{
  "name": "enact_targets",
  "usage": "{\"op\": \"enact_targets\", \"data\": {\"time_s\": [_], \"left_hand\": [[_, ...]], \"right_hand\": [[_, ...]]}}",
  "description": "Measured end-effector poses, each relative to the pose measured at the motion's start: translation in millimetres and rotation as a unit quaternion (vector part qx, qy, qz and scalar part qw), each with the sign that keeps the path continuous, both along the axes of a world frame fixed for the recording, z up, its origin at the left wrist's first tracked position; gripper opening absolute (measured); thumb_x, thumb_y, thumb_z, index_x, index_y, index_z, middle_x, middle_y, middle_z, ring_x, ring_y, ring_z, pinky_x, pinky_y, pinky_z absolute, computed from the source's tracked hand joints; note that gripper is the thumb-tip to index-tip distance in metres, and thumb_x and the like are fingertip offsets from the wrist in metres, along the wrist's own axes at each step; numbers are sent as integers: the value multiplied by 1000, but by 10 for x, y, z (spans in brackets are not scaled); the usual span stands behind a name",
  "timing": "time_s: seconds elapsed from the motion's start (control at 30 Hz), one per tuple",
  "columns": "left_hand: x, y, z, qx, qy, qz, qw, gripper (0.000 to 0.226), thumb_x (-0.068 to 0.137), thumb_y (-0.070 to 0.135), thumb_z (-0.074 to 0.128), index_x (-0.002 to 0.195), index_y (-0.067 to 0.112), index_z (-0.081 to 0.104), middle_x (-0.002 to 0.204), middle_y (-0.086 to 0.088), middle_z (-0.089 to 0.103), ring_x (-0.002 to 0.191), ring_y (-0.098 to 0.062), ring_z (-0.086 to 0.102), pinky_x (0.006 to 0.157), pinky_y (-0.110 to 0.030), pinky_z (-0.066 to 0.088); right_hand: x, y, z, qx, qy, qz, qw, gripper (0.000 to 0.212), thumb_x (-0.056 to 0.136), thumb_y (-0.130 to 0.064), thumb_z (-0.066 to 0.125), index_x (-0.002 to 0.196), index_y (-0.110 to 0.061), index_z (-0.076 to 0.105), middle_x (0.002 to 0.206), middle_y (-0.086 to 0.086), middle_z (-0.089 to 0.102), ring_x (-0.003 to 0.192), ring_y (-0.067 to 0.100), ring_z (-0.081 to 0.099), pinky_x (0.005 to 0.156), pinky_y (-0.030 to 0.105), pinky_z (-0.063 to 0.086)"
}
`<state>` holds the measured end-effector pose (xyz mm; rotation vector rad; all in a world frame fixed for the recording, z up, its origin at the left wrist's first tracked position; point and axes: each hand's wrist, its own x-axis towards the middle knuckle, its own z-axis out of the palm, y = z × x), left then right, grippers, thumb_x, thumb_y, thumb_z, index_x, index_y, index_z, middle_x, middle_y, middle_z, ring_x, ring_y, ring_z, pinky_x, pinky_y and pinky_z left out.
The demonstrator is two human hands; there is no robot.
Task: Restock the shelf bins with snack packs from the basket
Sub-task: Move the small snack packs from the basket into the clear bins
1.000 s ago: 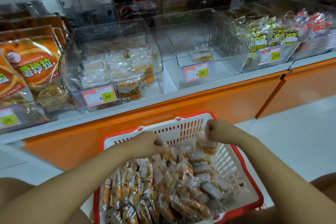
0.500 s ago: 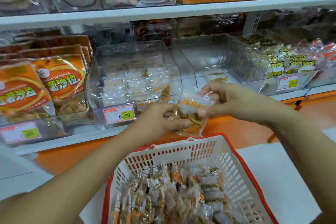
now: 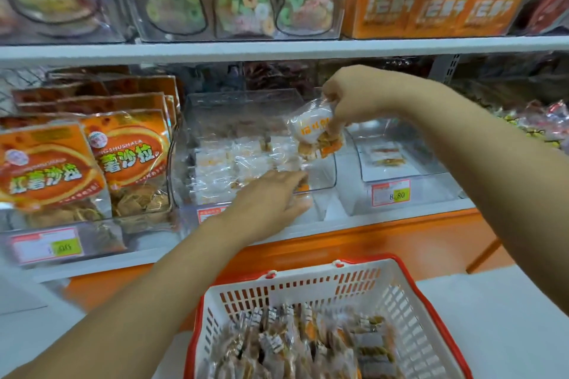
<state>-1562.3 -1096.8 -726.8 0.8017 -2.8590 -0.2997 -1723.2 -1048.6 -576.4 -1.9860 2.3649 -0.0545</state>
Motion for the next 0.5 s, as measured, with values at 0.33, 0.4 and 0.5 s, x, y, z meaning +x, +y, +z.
{"op": "enact_targets", "data": {"time_s": [0.33, 0.4, 0.5], "left_hand": [[185, -225, 26, -48, -50, 9, 998, 43, 95, 54, 43, 131, 31, 46, 125, 0, 58, 111, -20, 53, 80, -29, 42], [206, -253, 28, -48, -52, 16, 997, 40, 94, 53, 45, 123, 27, 51, 118, -1, 61, 106, -22, 55, 76, -29, 41], [221, -279, 53, -31, -52, 23, 998, 43, 93, 55, 46, 128, 31, 52, 109, 0, 64, 99, -21, 57, 75, -29, 44]], "right_hand": [[178, -498, -106, 181, -56, 24, 982, 34, 77, -11, 76, 108, -6, 63, 85, 4, 71, 68, 13, 70, 57, 20, 51], [206, -636, -166, 209, -57, 24, 976, 31, 77, -6, 75, 106, -4, 62, 91, 8, 70, 67, 13, 70, 56, 19, 53], [236, -837, -325, 256, -37, 15, 966, 29, 78, -1, 74, 105, 0, 63, 102, 14, 68, 77, 18, 69, 70, 27, 59]]}}
